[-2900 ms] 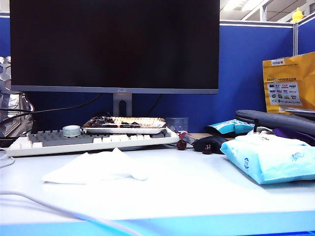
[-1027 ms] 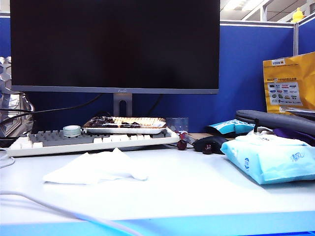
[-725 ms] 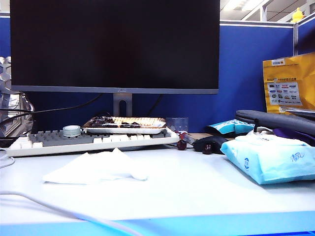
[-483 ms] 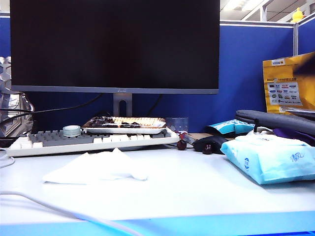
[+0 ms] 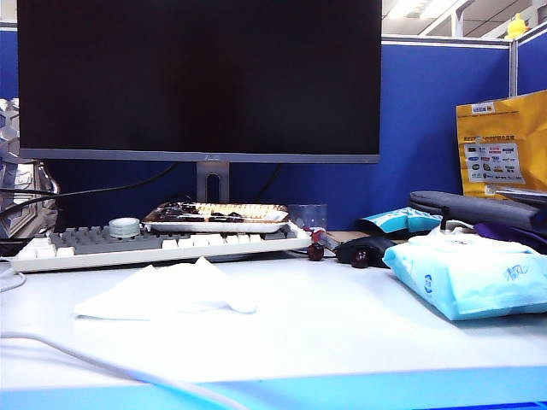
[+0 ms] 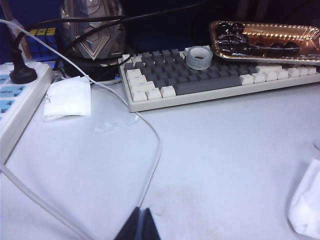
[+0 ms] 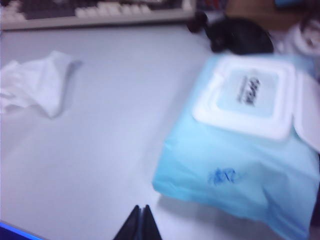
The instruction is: Pull out a wet wipe from the sky blue wet wipes packet and place it on the table.
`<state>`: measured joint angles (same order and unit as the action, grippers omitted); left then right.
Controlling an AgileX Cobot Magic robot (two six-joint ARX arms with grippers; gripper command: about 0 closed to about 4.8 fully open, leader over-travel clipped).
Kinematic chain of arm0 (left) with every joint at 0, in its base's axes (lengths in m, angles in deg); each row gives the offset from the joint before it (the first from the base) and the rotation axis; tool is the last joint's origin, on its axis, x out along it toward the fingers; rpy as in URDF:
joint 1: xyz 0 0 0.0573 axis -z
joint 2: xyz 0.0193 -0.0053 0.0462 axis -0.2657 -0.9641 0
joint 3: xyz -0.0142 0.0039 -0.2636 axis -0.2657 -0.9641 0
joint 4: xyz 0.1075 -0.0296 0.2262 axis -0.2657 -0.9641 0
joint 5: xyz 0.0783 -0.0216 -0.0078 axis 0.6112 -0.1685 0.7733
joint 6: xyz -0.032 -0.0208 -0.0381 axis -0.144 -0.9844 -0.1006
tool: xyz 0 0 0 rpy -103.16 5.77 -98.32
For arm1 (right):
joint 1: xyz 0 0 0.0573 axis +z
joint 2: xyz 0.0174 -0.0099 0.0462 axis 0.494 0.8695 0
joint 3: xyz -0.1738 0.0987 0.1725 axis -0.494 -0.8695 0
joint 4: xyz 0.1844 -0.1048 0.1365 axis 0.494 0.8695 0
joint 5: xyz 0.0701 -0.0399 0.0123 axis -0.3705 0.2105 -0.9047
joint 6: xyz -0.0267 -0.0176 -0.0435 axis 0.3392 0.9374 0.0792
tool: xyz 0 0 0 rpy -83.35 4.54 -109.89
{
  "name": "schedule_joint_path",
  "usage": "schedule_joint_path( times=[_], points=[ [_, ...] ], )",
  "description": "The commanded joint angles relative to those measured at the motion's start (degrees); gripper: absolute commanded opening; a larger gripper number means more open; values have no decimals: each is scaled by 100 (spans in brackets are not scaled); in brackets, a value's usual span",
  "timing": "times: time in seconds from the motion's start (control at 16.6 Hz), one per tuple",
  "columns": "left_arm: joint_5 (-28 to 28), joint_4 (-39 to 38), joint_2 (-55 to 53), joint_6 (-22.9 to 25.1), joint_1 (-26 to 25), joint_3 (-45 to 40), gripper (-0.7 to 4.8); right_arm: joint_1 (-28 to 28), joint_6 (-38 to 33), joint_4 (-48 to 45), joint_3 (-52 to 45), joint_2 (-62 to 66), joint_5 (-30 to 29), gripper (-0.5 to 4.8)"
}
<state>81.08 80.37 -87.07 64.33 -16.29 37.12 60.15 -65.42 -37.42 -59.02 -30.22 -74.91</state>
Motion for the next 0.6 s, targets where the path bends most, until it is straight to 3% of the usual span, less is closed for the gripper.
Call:
schedule_joint_path(
  times=[0.06, 0.36, 0.6],
  points=[
    [-2, -76, 17, -17, -2, -2, -4, -529, -35, 39, 0, -321, -282, -1],
    [-2, -76, 17, -17, -2, -2, -4, -1469, 415, 254, -50, -1054, -162, -1],
    [-2, -76, 17, -17, -2, -2, -3, -1856, 415, 256, -50, -1045, 470, -1]
  ],
)
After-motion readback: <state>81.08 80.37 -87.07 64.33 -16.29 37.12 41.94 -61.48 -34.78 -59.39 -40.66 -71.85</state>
